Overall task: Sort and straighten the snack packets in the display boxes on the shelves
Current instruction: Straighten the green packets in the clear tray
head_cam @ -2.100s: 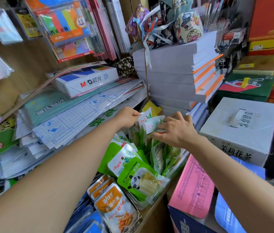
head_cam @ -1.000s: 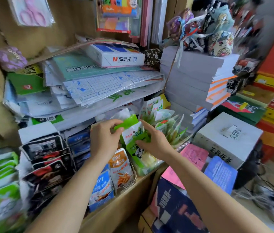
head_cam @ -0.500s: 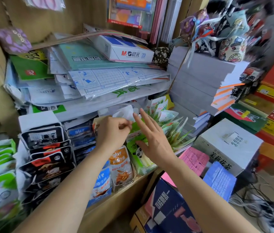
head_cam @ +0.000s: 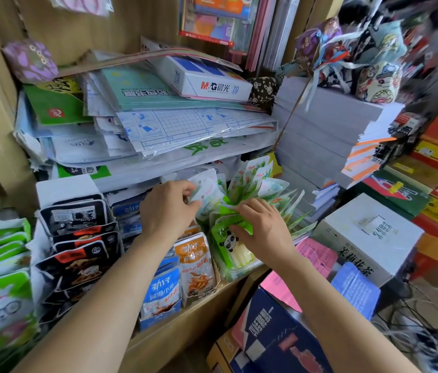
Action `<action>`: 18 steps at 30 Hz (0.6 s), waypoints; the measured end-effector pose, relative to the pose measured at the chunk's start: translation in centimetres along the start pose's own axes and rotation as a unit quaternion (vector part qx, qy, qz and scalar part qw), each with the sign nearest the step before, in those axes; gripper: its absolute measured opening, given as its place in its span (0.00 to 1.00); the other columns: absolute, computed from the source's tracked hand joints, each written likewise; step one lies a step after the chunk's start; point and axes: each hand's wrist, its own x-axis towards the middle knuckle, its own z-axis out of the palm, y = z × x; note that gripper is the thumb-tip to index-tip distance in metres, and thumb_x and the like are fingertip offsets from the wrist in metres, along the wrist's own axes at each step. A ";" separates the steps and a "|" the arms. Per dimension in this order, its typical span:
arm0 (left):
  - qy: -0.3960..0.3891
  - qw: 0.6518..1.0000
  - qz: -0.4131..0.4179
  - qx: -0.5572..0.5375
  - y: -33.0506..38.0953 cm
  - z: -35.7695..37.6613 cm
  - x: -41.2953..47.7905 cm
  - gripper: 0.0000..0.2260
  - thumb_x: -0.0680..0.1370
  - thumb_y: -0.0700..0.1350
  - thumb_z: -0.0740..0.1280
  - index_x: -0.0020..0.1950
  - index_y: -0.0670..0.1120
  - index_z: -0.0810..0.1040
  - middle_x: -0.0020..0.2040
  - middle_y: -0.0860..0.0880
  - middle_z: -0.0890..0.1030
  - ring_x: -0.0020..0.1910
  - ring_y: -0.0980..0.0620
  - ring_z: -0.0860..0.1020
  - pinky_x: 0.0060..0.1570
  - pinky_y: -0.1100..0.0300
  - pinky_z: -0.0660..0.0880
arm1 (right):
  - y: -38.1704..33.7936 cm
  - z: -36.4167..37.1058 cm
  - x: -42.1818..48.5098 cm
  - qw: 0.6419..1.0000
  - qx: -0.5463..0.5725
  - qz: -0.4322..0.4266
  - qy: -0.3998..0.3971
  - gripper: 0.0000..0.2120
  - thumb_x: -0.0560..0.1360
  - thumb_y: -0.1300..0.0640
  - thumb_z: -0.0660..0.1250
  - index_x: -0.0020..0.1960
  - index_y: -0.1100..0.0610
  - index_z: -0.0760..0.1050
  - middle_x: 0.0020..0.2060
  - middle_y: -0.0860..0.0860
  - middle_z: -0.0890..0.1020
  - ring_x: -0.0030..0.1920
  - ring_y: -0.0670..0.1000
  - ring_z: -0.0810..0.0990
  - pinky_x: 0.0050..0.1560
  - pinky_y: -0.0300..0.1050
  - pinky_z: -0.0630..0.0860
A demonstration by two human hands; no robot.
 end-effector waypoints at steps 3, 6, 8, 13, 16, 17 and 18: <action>0.019 0.998 0.030 0.056 -0.5 0.1 0.5 0.18 0.71 0.50 0.79 0.60 0.52 0.82 0.56 0.51 0.79 0.56 0.48 0.76 0.44 0.58 0.70 | 0.3 -0.1 -0.3 1.000 0.000 0.002 0.005 0.17 0.73 0.50 0.75 0.59 0.54 0.80 0.48 0.48 0.80 0.55 0.55 0.77 0.54 0.51 0.74; -0.019 0.998 0.050 0.038 -0.7 0.2 0.8 0.12 0.71 0.50 0.78 0.53 0.52 0.84 0.50 0.52 0.81 0.50 0.49 0.78 0.42 0.59 0.69 | 0.5 -0.2 -0.5 1.000 0.007 -0.001 0.006 0.17 0.73 0.50 0.75 0.60 0.54 0.81 0.48 0.48 0.81 0.57 0.56 0.76 0.56 0.52 0.74; -0.050 0.992 0.077 0.090 -0.5 0.4 0.8 0.11 0.72 0.55 0.77 0.49 0.51 0.85 0.42 0.53 0.78 0.43 0.49 0.75 0.38 0.58 0.65 | 0.6 -0.2 -0.5 1.000 0.008 0.001 0.008 0.17 0.73 0.50 0.76 0.59 0.54 0.81 0.47 0.48 0.81 0.57 0.56 0.76 0.55 0.52 0.74; -0.053 0.983 0.100 0.143 -0.3 0.8 0.8 0.17 0.76 0.55 0.73 0.33 0.48 0.75 0.32 0.54 0.68 0.34 0.50 0.69 0.37 0.56 0.60 | 0.8 -0.1 -0.5 1.000 0.003 0.007 0.007 0.17 0.72 0.51 0.76 0.58 0.56 0.81 0.47 0.49 0.81 0.57 0.56 0.77 0.55 0.54 0.75; -0.015 0.999 0.040 0.023 -0.1 0.8 1.1 0.17 0.77 0.51 0.72 0.32 0.44 0.75 0.28 0.49 0.74 0.28 0.48 0.73 0.27 0.58 0.62 | 0.8 -0.1 -0.6 1.000 0.008 0.007 0.008 0.17 0.72 0.51 0.76 0.59 0.55 0.81 0.48 0.50 0.81 0.57 0.57 0.77 0.56 0.55 0.75; 0.010 1.000 0.027 -0.010 0.1 0.6 1.3 0.15 0.77 0.50 0.72 0.35 0.44 0.77 0.28 0.48 0.76 0.28 0.47 0.75 0.26 0.59 0.64 | 0.8 -0.1 -0.6 1.000 0.009 0.006 0.008 0.17 0.72 0.51 0.76 0.59 0.55 0.81 0.48 0.50 0.81 0.57 0.57 0.77 0.56 0.55 0.75; 0.038 0.998 0.028 -0.031 0.5 0.3 1.4 0.12 0.78 0.50 0.72 0.38 0.45 0.80 0.28 0.48 0.77 0.29 0.46 0.76 0.27 0.58 0.66 | 0.7 -0.1 -0.6 1.000 0.009 0.006 0.009 0.17 0.73 0.51 0.76 0.59 0.55 0.80 0.48 0.50 0.81 0.57 0.57 0.77 0.56 0.55 0.75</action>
